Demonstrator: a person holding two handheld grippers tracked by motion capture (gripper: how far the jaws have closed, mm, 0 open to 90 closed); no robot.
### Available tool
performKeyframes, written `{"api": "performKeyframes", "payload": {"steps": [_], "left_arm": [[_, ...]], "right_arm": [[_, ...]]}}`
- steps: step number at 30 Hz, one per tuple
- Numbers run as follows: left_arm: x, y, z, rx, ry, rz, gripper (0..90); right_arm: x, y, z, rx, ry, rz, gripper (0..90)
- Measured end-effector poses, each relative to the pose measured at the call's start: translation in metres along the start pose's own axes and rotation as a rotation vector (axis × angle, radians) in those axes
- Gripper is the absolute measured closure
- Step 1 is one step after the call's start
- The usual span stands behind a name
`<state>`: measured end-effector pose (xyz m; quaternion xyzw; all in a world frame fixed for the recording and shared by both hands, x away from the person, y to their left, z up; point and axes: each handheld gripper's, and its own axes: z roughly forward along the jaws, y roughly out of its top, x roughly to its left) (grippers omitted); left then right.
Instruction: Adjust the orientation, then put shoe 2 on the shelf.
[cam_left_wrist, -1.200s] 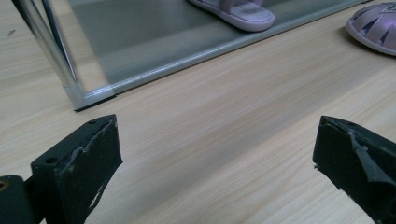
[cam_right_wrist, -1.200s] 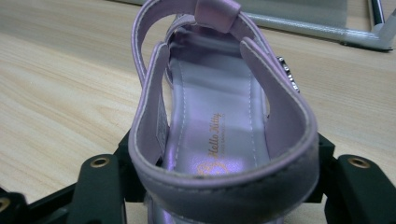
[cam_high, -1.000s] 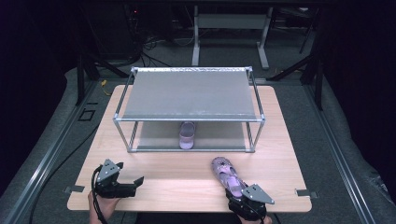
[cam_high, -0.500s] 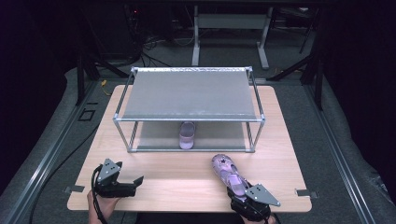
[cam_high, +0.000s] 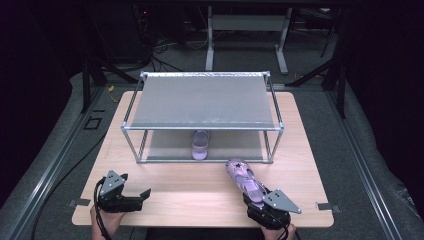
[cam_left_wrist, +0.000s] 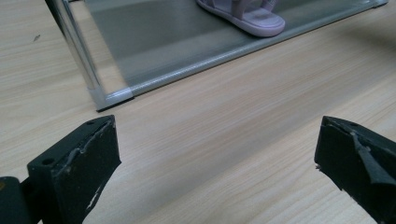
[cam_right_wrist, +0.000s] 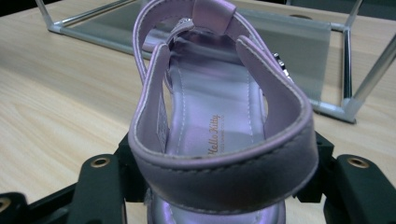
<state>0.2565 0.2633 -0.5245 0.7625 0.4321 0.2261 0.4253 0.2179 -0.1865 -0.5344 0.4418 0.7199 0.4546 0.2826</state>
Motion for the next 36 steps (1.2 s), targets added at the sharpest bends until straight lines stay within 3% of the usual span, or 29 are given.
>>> {"api": "performKeyframes", "payload": {"steps": [6,10,15,17,36], "left_arm": [[0.002,-0.002,-0.005,-0.026,0.003,-0.009,0.0],[0.002,-0.005,0.000,-0.016,-0.003,-0.018,0.0],[0.001,-0.004,0.004,-0.015,-0.012,-0.010,0.0],[0.001,-0.002,0.002,-0.020,-0.008,-0.004,0.0],[0.005,-0.002,-0.004,-0.043,-0.003,-0.010,0.0]], "right_arm": [[0.000,0.012,0.011,-0.002,0.004,-0.016,37.6],[-0.002,0.019,0.019,-0.010,0.007,-0.029,37.6],[-0.007,0.027,0.030,-0.010,-0.006,-0.016,37.6],[-0.009,0.029,0.035,-0.019,0.025,-0.015,37.6],[-0.014,0.041,0.071,0.010,-0.012,0.010,37.6]]}}
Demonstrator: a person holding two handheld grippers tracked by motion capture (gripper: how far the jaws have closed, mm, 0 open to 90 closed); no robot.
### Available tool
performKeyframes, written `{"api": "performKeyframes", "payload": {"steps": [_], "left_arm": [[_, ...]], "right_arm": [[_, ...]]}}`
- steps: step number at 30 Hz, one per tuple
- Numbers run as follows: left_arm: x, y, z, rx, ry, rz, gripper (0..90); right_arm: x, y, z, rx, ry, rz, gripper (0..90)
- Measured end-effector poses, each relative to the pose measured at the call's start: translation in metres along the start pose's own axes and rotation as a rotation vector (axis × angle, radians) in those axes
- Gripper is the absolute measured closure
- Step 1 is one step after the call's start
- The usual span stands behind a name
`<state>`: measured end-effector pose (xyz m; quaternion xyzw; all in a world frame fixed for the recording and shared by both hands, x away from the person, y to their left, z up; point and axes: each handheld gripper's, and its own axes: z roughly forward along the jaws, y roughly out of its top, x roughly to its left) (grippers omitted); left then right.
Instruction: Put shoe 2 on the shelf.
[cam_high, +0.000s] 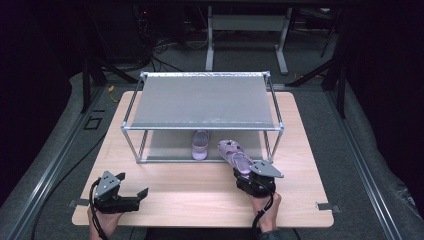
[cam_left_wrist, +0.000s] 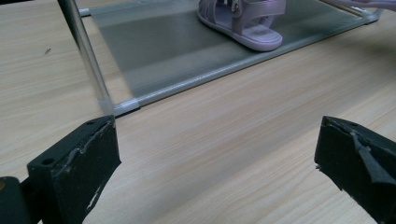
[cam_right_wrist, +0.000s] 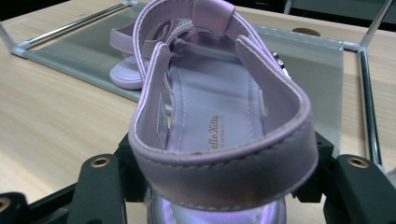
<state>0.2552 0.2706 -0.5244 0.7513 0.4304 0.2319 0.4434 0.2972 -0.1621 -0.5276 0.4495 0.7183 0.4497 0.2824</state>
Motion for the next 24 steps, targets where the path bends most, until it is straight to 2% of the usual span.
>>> {"api": "performKeyframes", "payload": {"steps": [1,7,9,13,20,24], "left_arm": [[0.001,0.000,0.001,0.007,-0.001,-0.002,0.0],[0.002,-0.001,0.001,0.009,0.003,-0.001,0.0],[0.003,-0.002,0.000,0.003,0.010,-0.005,0.0],[0.004,-0.004,0.000,0.006,0.012,-0.010,0.0],[0.006,-0.006,0.003,0.010,0.007,-0.011,0.0],[0.005,-0.008,0.005,0.010,0.001,-0.017,0.0]], "right_arm": [[-0.001,0.002,0.002,0.017,-0.007,0.003,37.6],[0.000,0.010,0.021,0.019,0.004,0.019,37.6],[0.001,0.012,0.028,0.032,-0.014,0.025,37.6],[0.003,0.017,0.046,0.037,-0.011,0.035,37.6],[0.004,0.023,0.067,0.058,-0.064,0.057,37.5],[0.002,0.023,0.080,0.067,-0.058,0.077,37.6]]}}
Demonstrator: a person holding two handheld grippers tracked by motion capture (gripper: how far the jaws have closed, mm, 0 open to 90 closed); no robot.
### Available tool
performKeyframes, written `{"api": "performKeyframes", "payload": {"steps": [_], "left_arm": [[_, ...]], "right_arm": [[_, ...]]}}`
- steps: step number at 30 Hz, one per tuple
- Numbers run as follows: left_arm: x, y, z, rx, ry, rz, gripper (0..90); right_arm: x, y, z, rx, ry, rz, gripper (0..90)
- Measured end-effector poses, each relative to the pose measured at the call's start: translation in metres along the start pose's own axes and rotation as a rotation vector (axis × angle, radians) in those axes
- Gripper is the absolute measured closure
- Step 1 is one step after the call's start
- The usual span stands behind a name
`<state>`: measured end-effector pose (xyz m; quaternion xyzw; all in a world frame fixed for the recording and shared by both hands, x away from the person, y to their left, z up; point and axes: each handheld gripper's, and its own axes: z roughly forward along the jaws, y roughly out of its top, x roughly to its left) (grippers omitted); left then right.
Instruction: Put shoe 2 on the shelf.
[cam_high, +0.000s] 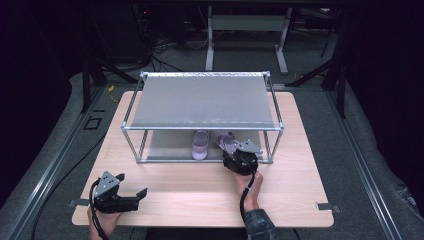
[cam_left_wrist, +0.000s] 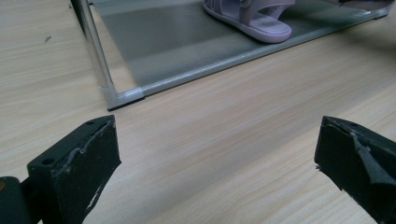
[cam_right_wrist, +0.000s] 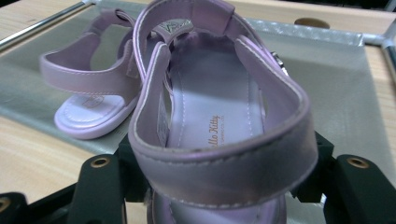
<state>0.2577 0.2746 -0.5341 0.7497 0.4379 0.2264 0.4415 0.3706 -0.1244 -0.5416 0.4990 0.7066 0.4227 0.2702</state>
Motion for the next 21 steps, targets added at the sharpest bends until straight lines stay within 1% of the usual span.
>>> {"api": "performKeyframes", "payload": {"steps": [1,5,8,9,11,12,14,17,18,21], "left_arm": [[0.000,0.000,0.000,0.001,-0.001,0.001,0.0],[0.001,-0.001,-0.001,0.006,0.006,0.002,0.0],[0.000,-0.002,-0.002,0.007,0.009,0.003,0.0],[0.000,-0.002,-0.002,0.005,0.010,0.001,0.0],[0.000,-0.003,0.000,0.010,0.009,0.002,0.0],[0.000,-0.003,0.000,0.012,0.006,0.002,0.0],[-0.001,-0.002,0.000,0.017,0.004,0.007,0.0],[-0.002,0.000,0.001,0.019,0.000,0.018,0.0],[-0.002,0.001,0.001,0.015,-0.001,0.016,0.0],[-0.003,0.001,0.001,0.015,-0.002,0.021,0.0]], "right_arm": [[0.001,0.001,0.004,0.006,-0.012,0.004,37.5],[0.002,0.004,0.014,0.007,-0.017,0.010,37.5],[0.003,0.007,0.021,0.012,-0.033,0.011,37.6],[0.003,0.008,0.023,0.018,-0.039,0.022,37.6],[0.002,0.009,0.027,0.017,-0.038,0.021,37.5],[0.002,0.009,0.029,0.030,-0.048,0.026,37.5],[0.001,0.009,0.033,0.041,-0.049,0.037,37.5],[-0.001,0.009,0.038,0.041,-0.050,0.037,37.5],[0.000,0.010,0.039,0.047,-0.065,0.050,37.5],[0.001,0.013,0.045,0.042,-0.056,0.053,37.5]]}}
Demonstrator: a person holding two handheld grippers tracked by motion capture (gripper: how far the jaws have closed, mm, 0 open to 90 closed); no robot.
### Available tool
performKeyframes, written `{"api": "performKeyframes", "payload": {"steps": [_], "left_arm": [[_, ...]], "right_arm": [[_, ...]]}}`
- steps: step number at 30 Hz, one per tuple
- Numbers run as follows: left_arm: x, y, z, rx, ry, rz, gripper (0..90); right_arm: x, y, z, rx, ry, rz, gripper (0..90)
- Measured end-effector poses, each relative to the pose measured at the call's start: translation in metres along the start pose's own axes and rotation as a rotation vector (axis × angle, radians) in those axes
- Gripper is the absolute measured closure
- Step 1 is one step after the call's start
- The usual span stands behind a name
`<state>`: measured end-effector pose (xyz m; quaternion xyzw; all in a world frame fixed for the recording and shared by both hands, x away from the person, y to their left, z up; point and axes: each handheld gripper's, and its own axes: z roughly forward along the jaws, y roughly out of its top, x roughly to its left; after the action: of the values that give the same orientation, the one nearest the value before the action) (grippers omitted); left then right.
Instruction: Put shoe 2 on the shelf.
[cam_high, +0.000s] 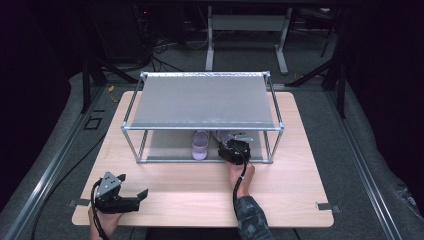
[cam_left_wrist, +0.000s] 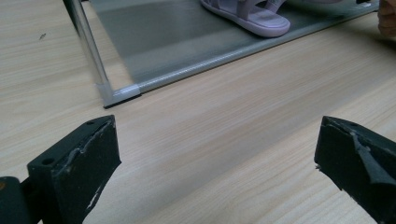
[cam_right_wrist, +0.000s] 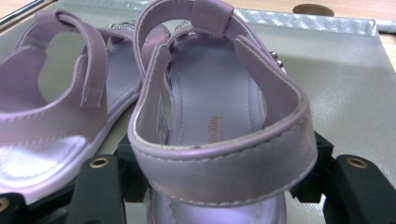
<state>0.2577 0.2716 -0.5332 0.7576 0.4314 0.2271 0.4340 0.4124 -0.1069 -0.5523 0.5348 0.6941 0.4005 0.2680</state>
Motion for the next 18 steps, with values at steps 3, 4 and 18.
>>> {"api": "performKeyframes", "payload": {"steps": [3,4,18], "left_arm": [[-0.001,-0.001,0.000,0.003,-0.003,0.003,0.0],[-0.001,-0.001,0.000,0.004,-0.004,0.000,0.0],[0.003,-0.003,-0.005,0.002,0.009,-0.006,0.0]], "right_arm": [[0.005,0.000,0.004,0.006,-0.001,0.014,37.2],[0.006,0.000,0.005,0.019,-0.026,0.027,37.1],[0.004,0.001,-0.001,0.095,0.051,0.014,22.2]]}}
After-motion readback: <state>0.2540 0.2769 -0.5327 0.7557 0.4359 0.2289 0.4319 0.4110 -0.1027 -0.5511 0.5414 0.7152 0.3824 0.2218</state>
